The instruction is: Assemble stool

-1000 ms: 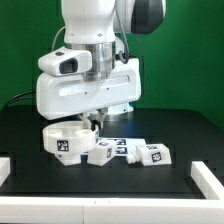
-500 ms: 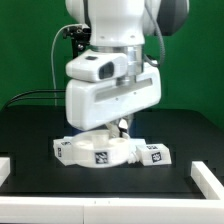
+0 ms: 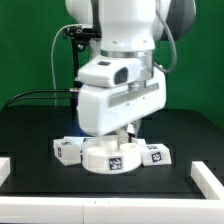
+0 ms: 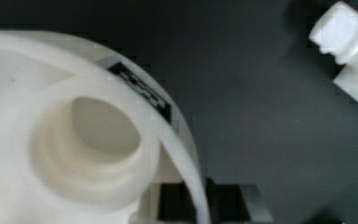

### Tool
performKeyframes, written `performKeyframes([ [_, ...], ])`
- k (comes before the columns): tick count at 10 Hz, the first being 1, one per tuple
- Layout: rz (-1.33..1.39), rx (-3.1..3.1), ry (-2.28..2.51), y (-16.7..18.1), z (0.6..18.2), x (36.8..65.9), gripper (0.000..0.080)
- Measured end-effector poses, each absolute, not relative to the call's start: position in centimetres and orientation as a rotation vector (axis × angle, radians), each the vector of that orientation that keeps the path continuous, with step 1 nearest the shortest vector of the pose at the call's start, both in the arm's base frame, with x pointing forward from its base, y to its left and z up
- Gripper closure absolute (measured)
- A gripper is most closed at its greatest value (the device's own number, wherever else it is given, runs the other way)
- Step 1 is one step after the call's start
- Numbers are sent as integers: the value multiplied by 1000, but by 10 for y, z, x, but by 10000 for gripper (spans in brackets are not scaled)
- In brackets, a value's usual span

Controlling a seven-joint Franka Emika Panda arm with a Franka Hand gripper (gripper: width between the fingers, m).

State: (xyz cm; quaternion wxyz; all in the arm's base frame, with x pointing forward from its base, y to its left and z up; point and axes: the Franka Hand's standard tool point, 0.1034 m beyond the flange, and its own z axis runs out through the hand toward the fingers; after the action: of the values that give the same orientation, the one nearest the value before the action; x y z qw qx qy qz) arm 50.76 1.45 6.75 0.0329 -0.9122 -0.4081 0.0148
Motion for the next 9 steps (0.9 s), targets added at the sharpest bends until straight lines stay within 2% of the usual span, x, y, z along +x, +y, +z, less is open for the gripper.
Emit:
performKeyframes([
  [1, 12, -2763, -1345, 28, 60, 517, 772],
  [3, -20, -2685, -1530, 69, 56, 540, 772],
  [9, -25, -2681, -1538, 74, 51, 537, 771],
])
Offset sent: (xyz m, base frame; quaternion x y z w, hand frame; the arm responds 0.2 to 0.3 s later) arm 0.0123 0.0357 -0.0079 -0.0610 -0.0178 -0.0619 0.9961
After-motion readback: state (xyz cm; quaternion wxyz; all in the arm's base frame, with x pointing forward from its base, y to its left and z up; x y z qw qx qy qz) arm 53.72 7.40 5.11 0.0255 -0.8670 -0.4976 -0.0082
